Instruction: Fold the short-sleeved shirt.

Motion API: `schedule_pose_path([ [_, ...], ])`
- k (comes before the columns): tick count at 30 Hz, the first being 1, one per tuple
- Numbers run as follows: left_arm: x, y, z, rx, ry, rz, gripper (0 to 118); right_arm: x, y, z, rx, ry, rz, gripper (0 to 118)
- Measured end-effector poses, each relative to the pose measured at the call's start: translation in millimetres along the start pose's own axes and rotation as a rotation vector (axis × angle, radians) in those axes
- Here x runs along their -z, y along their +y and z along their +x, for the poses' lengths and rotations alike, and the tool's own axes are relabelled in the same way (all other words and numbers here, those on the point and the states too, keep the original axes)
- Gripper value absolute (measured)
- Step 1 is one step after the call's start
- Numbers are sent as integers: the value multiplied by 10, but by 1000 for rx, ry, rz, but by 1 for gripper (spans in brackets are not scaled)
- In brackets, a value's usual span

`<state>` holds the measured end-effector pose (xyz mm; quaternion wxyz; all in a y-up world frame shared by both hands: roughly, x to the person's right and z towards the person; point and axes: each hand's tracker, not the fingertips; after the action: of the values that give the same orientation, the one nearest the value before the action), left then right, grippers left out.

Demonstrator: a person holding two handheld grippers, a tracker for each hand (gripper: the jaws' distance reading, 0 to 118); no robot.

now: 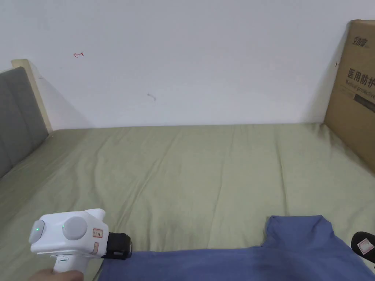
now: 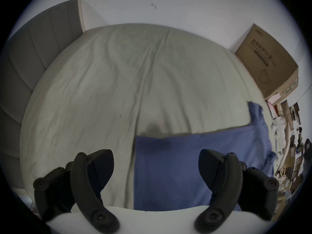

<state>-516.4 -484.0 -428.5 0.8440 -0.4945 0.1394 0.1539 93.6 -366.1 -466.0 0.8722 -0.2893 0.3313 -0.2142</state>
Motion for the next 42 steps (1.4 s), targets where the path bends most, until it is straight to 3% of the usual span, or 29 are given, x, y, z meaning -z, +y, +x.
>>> schedule_pose_path([
  [7,563,-138,-63,34,24,-41,110,182,-69,42,-35,-58,-38,0],
  [9,478,-159,-18,50,42,-12,104,229,-85,153,-28,-63,-41,0],
  [10,420,-181,7,69,58,14,96,244,-83,203,-11,-60,-43,0],
  [12,217,-230,108,135,81,87,48,302,-60,306,25,-54,-61,0],
  [13,141,-261,161,168,88,103,18,337,-30,295,32,-60,-72,0],
  [14,94,-263,186,189,44,94,2,395,4,351,32,-63,-85,0],
  [19,-336,-216,235,154,-51,138,2,924,363,529,-51,-112,-202,0],
  [20,-444,-212,279,134,-68,146,2,1050,459,573,-63,-141,-200,4],
  [21,-510,-209,263,123,-75,157,2,1179,596,681,-88,-193,-193,27],
  [23,-607,-214,250,135,-61,169,2,1543,775,846,-107,-235,-275,116],
  [26,-688,-223,261,162,-38,198,2,2131,761,1206,-106,-408,-493,117],
  [27,-690,-219,255,164,-41,198,2,2286,692,1320,-93,-414,-542,117],
  [30,-633,-214,256,152,-43,181,2,2586,688,1594,-88,-562,-543,117],
  [34,-476,-239,212,124,-47,129,2,2720,583,1676,-67,-501,-644,110],
  [35,-428,-250,194,120,-47,118,2,2712,554,1621,-98,-514,-652,98],
  [37,-363,-272,166,109,-42,100,2,2660,533,1472,-242,-571,-642,80],
  [39,-340,-308,146,90,-56,85,2,2561,553,1401,-235,-469,-651,39],
  [40,-311,-320,147,86,-57,85,2,2515,559,1359,-241,-435,-655,13],
  [41,-314,-342,141,79,-58,86,2,2431,588,1322,-194,-409,-632,1],
  [42,-319,-359,136,71,-58,91,2,2361,627,1250,-196,-423,-575,1],
])
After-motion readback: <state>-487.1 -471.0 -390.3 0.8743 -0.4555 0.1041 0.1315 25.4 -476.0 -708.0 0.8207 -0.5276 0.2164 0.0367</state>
